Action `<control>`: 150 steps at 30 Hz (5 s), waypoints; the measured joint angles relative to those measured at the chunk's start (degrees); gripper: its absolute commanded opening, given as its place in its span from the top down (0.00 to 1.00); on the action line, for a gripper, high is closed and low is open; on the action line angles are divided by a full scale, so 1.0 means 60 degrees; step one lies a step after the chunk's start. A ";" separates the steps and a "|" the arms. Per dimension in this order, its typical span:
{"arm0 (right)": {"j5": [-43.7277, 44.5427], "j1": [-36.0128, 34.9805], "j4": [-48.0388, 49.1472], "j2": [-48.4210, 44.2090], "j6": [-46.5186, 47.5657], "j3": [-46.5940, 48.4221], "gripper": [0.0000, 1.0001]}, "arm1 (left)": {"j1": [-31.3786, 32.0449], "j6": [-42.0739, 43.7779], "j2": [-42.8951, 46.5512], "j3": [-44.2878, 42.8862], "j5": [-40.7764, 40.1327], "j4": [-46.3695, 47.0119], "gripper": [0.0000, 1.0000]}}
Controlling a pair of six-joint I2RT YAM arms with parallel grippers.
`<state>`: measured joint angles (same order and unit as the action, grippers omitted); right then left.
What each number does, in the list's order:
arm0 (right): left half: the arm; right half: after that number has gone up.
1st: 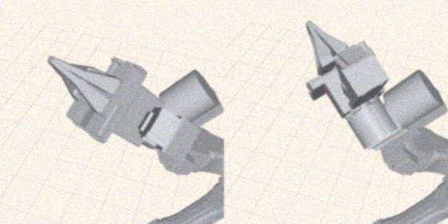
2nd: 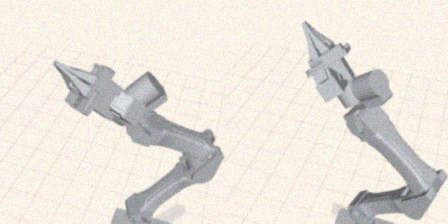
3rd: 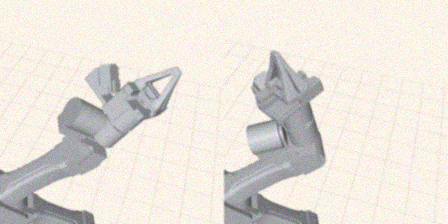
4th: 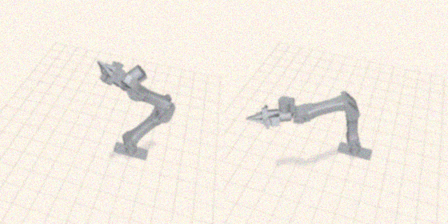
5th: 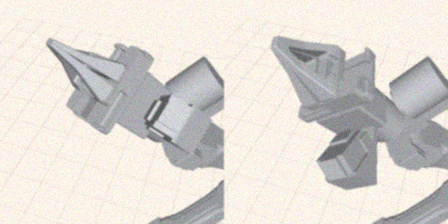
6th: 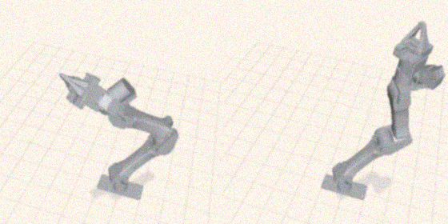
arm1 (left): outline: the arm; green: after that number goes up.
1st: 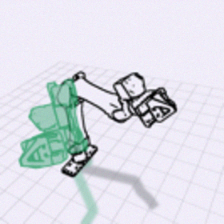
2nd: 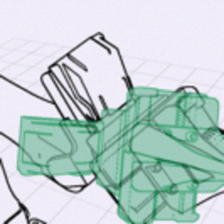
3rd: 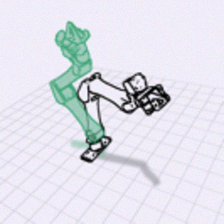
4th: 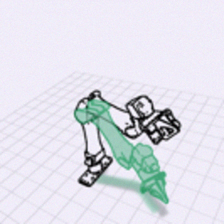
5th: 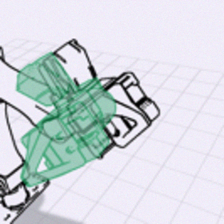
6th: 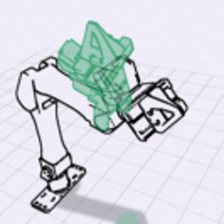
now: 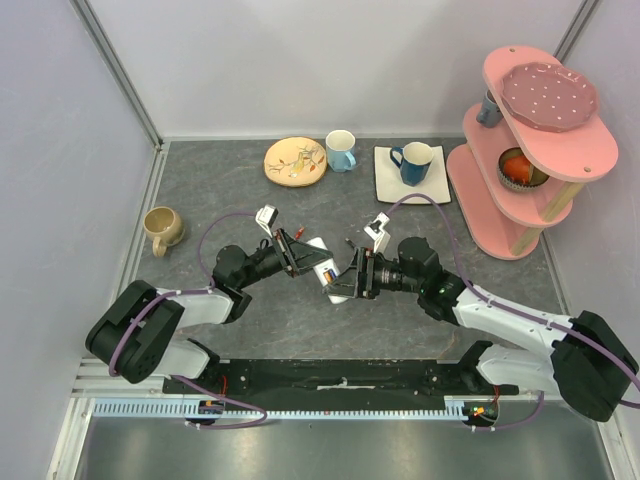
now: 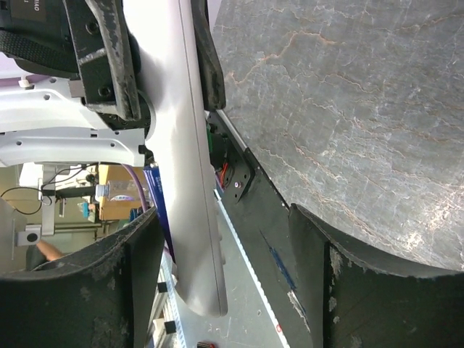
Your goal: Load the batteries into the remote control
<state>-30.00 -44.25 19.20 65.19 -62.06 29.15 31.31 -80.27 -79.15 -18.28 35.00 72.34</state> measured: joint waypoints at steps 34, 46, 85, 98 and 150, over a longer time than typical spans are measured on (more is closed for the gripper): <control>-0.0117 0.1002 0.0255 0.0102 -0.0594 0.0361 0.31 | 0.0047 0.0138 -0.0532 0.0000 0.0266 0.0255 0.98; -0.0313 0.1067 0.0718 0.0240 -0.0816 0.0135 0.33 | 0.0047 0.0135 -0.0535 -0.0102 0.0266 0.0255 0.98; -0.0608 0.1173 0.0277 -0.0160 -0.0357 0.0018 0.44 | 0.0051 0.0131 -0.0612 -0.0219 0.0433 0.0237 0.98; -0.0521 0.1169 0.0062 -0.0277 0.0025 0.0018 0.51 | 0.0055 0.0135 -0.0605 -0.0219 0.0430 -0.0029 0.98; -0.0459 0.1297 -0.0259 -0.0583 0.0055 0.0215 0.28 | 0.0055 0.0182 -0.0175 -0.0452 0.0437 0.0109 0.98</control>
<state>-32.75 -36.47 17.65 61.69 -61.73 30.44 31.64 -79.18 -80.20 -20.99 37.63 72.99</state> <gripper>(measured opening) 0.717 0.322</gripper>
